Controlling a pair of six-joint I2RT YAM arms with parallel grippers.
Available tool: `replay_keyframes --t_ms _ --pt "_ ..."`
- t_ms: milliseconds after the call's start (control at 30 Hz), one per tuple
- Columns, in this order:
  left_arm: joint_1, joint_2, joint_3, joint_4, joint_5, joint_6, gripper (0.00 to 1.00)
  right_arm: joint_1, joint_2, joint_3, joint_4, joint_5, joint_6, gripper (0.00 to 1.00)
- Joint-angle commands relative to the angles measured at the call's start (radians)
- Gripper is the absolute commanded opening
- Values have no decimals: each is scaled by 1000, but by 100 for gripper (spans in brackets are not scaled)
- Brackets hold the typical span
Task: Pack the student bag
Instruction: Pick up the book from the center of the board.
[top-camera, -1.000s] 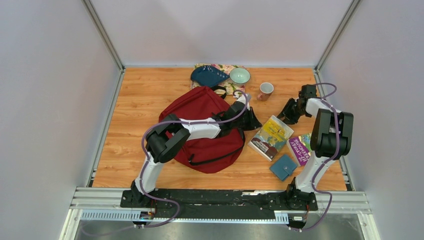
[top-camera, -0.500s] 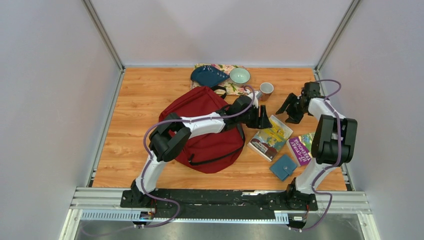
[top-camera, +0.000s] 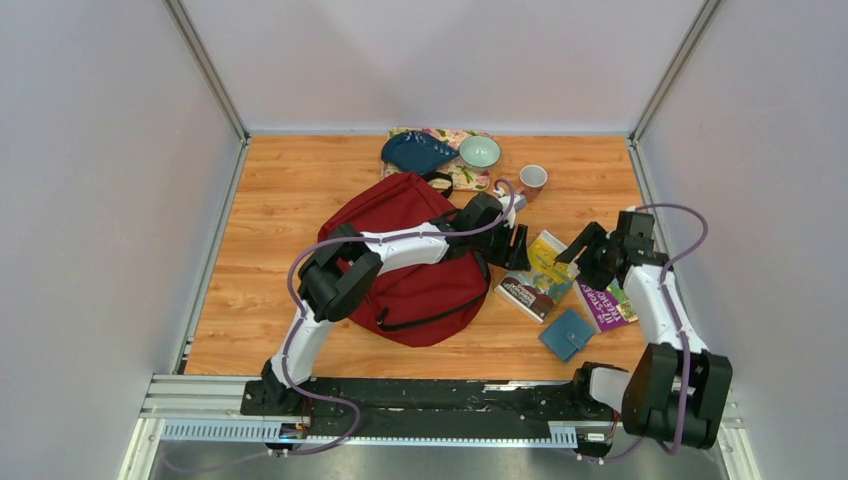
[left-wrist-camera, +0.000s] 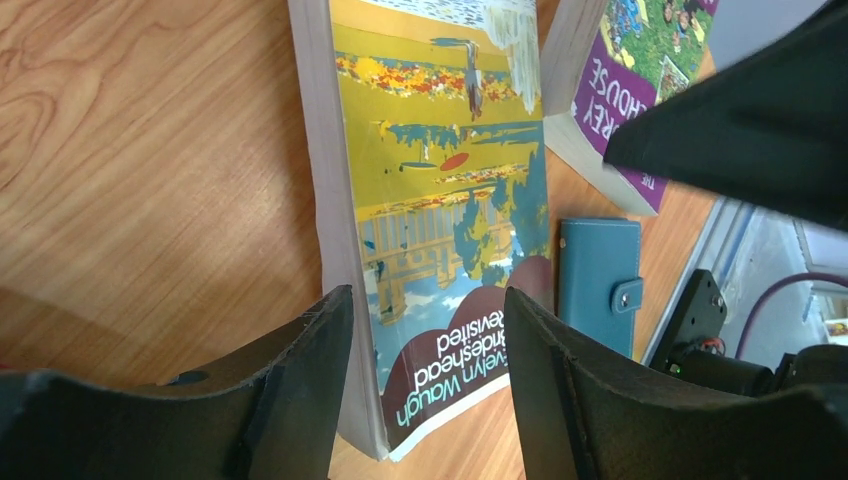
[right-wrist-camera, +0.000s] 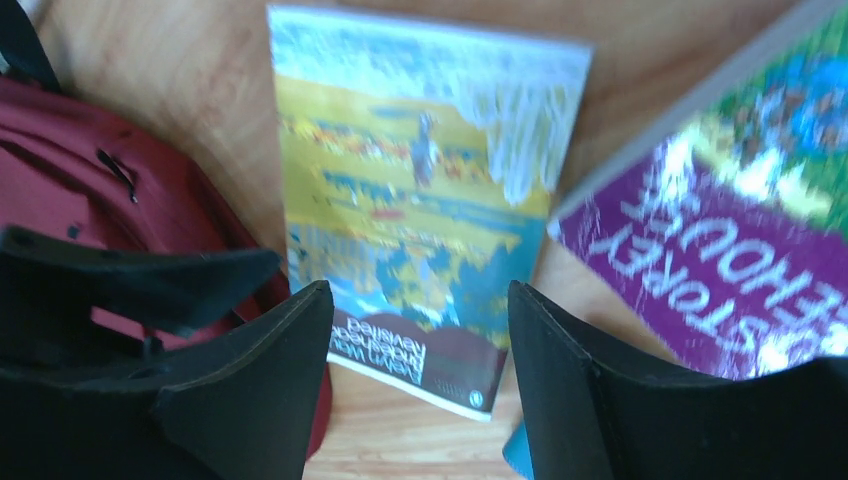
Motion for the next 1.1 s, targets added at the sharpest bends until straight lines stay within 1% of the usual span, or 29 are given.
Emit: replay_keyframes --t_ms 0,133,267,400,500,533,733,833,900,967,1000,1067 --pt "5 11 8 47 70 31 65 16 -109 -85 25 -51 63 68" --pt "7 23 4 49 80 21 65 21 -107 -137 33 -43 68 68" --pt "5 37 5 43 83 24 65 24 -94 -148 21 -14 56 68" --pt "7 54 10 32 78 31 65 24 -97 -174 40 -25 66 68" --pt "7 68 22 27 78 39 65 30 -61 -180 65 -54 68 68" --pt "5 72 25 1 78 40 65 34 -47 -179 70 -54 68 68" --pt "5 74 24 -22 37 65 66 44 -4 -179 96 -46 68 68" --pt "7 77 34 -17 63 59 65 44 12 -182 117 -57 68 68" --pt "7 81 42 6 105 41 64 44 36 -177 126 -63 68 68" --pt "5 85 45 47 156 8 60 44 59 -174 140 -71 66 68" --pt "5 82 45 59 176 -14 56 44 67 -173 151 -76 66 68" --pt "1 80 53 90 222 -33 51 44 82 -165 157 -88 66 68"
